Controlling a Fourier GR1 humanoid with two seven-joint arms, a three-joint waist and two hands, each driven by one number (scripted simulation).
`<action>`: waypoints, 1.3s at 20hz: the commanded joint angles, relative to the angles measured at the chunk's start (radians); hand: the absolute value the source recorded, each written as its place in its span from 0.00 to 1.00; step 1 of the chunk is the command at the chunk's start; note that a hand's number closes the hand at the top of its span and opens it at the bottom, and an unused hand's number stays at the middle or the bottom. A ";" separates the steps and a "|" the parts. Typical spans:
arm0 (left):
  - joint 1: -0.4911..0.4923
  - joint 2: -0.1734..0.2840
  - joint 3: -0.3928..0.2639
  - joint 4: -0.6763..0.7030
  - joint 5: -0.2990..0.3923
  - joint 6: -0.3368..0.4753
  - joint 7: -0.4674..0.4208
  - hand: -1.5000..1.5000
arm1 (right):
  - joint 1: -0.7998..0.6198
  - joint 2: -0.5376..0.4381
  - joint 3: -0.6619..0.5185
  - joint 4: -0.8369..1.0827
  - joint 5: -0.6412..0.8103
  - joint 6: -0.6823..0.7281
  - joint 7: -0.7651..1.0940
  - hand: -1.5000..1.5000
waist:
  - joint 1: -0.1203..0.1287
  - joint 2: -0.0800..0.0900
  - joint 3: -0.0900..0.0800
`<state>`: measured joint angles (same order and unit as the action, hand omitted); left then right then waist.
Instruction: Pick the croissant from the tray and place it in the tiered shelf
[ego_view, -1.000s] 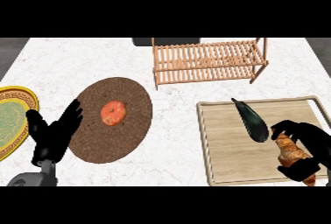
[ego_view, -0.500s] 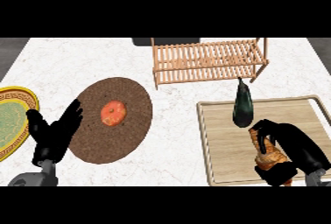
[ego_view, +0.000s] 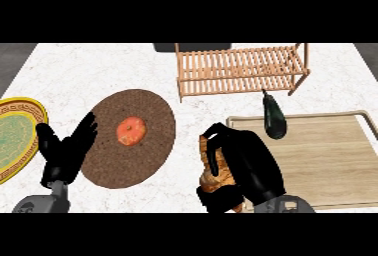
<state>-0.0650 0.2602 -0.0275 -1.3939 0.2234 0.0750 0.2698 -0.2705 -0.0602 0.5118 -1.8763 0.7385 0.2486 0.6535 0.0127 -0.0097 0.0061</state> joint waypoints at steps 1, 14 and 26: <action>0.004 -0.033 -0.010 0.072 -0.021 0.020 -0.011 0.50 | -0.161 0.057 0.070 -0.116 0.048 -0.038 0.224 1.00 | -0.011 0.005 -0.009; 0.032 -0.024 0.007 0.068 -0.015 -0.010 -0.016 0.50 | -0.701 0.056 -0.316 -0.089 -0.029 0.146 0.500 1.00 | -0.010 0.008 -0.008; 0.053 0.021 0.035 0.000 0.001 -0.040 0.034 0.50 | -1.041 -0.123 -0.648 0.255 -0.123 0.175 0.398 1.00 | 0.000 0.008 -0.007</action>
<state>-0.0493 0.2557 -0.0057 -1.4056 0.2133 0.0545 0.2596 -1.2067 -0.1220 -0.0519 -1.7277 0.6389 0.3817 1.0025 0.0066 -0.0067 0.0047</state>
